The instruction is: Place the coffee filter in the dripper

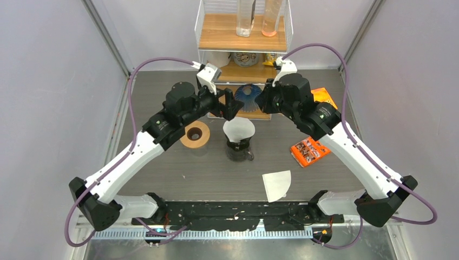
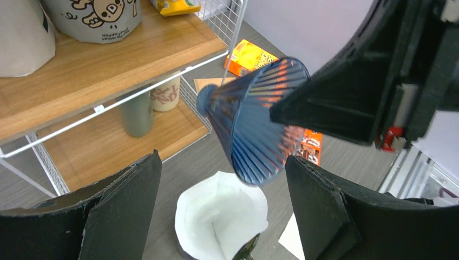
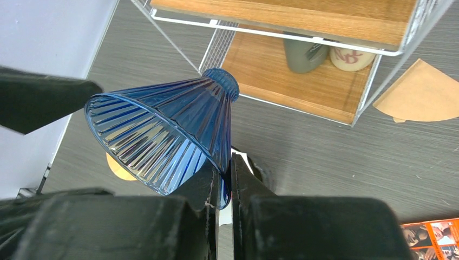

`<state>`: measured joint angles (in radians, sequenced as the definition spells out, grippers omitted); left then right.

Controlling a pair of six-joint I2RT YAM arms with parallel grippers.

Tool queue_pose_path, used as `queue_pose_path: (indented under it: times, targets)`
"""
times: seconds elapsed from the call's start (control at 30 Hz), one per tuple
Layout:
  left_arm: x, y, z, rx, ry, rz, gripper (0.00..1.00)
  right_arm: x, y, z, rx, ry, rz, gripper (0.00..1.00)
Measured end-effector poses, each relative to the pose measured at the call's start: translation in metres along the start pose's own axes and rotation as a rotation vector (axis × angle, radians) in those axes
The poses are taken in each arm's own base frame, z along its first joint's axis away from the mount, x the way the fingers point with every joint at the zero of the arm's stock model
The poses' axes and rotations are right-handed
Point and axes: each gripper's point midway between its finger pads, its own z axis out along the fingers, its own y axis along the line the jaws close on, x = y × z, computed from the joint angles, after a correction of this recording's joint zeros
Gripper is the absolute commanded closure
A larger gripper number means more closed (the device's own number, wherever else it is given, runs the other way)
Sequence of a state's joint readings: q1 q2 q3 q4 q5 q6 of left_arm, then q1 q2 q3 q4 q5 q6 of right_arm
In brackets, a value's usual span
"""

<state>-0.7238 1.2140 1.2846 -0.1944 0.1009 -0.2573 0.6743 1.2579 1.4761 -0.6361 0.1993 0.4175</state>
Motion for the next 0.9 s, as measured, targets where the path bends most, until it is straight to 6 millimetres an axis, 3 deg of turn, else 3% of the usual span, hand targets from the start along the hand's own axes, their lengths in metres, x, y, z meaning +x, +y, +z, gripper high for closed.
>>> queue_pose_path:
  times: [0.23,0.47,0.53,0.77,0.87,0.9]
  targets:
    - [0.007,0.006,0.026,-0.042,0.022,0.015,0.45,0.005,0.011,0.000,-0.039,0.020,-0.009,0.95]
    - [0.010,0.004,0.036,-0.081,0.021,0.041,0.81,0.007,0.014,0.001,-0.052,0.027,-0.010,0.95]
    - [0.009,0.007,0.036,-0.114,0.013,0.046,0.98,0.007,0.015,0.002,-0.057,0.029,-0.011,0.94]
    - [-0.002,0.019,0.036,-0.194,-0.052,0.027,1.00,0.001,0.023,0.005,-0.105,-0.017,-0.027,0.82]
    - [0.004,0.021,0.033,-0.212,-0.046,0.025,1.00,0.007,0.023,0.005,-0.123,-0.022,-0.028,0.54]
    - [0.006,0.023,0.033,-0.225,-0.044,0.024,1.00,0.009,0.023,0.004,-0.130,-0.025,-0.034,0.52]
